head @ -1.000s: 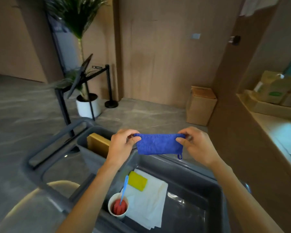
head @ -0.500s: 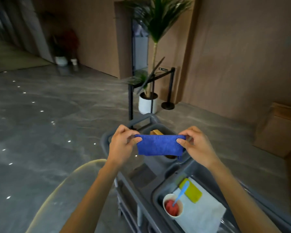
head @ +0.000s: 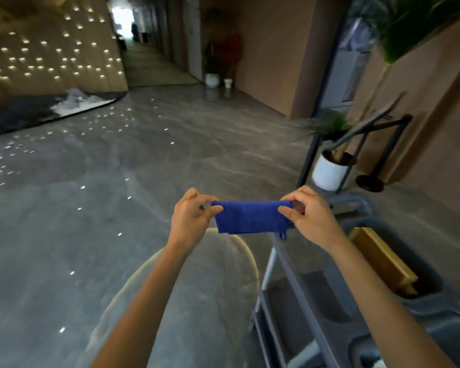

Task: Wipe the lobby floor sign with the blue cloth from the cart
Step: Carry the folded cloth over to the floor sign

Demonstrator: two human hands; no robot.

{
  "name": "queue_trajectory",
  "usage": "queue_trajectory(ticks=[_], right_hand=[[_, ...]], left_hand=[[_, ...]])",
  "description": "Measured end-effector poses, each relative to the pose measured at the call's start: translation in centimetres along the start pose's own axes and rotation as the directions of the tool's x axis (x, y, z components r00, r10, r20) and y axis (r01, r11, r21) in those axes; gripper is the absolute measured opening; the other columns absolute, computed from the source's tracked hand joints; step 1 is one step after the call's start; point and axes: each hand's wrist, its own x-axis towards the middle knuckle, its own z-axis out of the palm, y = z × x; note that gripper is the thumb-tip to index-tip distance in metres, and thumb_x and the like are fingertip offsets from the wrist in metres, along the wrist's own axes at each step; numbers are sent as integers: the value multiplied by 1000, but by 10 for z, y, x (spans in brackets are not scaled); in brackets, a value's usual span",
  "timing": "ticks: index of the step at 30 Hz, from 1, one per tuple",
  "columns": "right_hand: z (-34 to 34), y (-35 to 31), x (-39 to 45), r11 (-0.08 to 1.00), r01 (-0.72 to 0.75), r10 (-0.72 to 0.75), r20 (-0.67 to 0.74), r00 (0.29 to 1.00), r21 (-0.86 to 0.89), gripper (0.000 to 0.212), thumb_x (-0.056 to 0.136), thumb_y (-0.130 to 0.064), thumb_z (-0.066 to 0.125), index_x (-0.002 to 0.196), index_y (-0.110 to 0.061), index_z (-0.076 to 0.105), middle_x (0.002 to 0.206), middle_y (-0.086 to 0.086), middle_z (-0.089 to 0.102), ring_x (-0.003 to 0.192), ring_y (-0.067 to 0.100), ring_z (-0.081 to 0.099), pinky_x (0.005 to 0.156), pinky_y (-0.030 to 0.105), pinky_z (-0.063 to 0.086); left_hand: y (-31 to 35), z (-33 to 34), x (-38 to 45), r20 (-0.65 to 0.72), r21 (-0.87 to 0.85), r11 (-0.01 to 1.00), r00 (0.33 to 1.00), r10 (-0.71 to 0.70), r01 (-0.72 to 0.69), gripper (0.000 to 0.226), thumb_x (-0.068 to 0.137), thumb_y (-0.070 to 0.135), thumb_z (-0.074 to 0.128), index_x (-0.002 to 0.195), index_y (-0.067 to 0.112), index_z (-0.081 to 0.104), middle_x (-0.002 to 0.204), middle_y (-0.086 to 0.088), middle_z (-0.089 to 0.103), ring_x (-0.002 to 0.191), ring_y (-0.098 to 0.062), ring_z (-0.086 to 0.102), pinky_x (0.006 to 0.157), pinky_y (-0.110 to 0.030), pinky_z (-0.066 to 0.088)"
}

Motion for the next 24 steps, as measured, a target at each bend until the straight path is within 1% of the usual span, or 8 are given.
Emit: queue_trajectory(ticks=[3, 5, 7, 11, 14, 17, 22, 24], right_hand=[[43, -37, 24, 995, 90, -94, 84, 992, 49, 10, 88, -5, 76, 97, -5, 75, 95, 4, 58, 78, 7, 55, 82, 21, 45], [72, -60, 40, 987, 142, -151, 139, 979, 75, 10, 88, -5, 75, 97, -6, 75, 95, 10, 58, 79, 13, 54, 78, 17, 44], [101, -83, 55, 975, 194, -211, 185, 960, 110, 10, 88, -5, 75, 97, -7, 75, 90, 6, 54, 74, 11, 51, 69, 7, 39], [162, -129, 78, 939, 302, -337, 257, 906, 166, 10, 87, -6, 76, 97, -8, 76, 78, -10, 43, 65, 6, 44, 63, 10, 37], [204, -166, 89, 902, 363, -424, 315, 849, 235, 10, 87, -7, 75, 97, -9, 75, 77, -13, 42, 67, 1, 46, 65, 10, 35], [243, -201, 101, 857, 397, -504, 366, 783, 330, 8, 87, -5, 75, 94, -10, 74, 77, -11, 44, 70, -7, 51, 65, 9, 36], [306, -259, 121, 772, 430, -624, 429, 653, 469, 11, 87, -5, 74, 90, -16, 72, 74, -12, 49, 67, -7, 51, 66, 7, 39], [331, -282, 129, 732, 446, -672, 441, 594, 515, 11, 87, -7, 75, 90, -18, 72, 72, -11, 48, 64, -3, 49, 65, 9, 38]], left_hand=[[-36, -43, -8, -80, 48, 995, 993, -82, 86, 12, 82, 8, 77, 93, 10, 79, 74, 5, 45, 64, -9, 48, 64, -20, 38], [-57, -71, -15, -133, 82, 985, 981, -141, 153, 12, 83, 8, 76, 94, 12, 79, 76, 1, 48, 64, -9, 48, 64, -16, 37], [-74, -99, -24, -183, 114, 969, 963, -196, 219, 11, 85, 10, 74, 94, 15, 78, 78, 1, 49, 66, -7, 49, 65, -10, 36], [-104, -153, -46, -307, 153, 933, 913, -269, 327, 12, 87, 11, 73, 97, 15, 79, 78, 2, 48, 68, -7, 49, 66, -14, 37], [-124, -189, -65, -406, 166, 897, 857, -317, 411, 12, 87, 12, 73, 97, 15, 79, 76, 6, 46, 67, -6, 49, 65, -9, 36], [-142, -221, -82, -501, 150, 864, 791, -352, 480, 11, 86, 12, 74, 95, 17, 79, 75, 7, 46, 66, -8, 49, 65, -19, 39], [-169, -266, -99, -640, 136, 799, 668, -379, 585, 10, 85, 10, 75, 92, 16, 79, 74, 1, 50, 64, -10, 48, 65, -18, 38], [-178, -283, -105, -689, 128, 766, 612, -387, 629, 11, 85, 8, 75, 92, 16, 79, 74, -4, 53, 65, -13, 49, 65, -19, 39]])
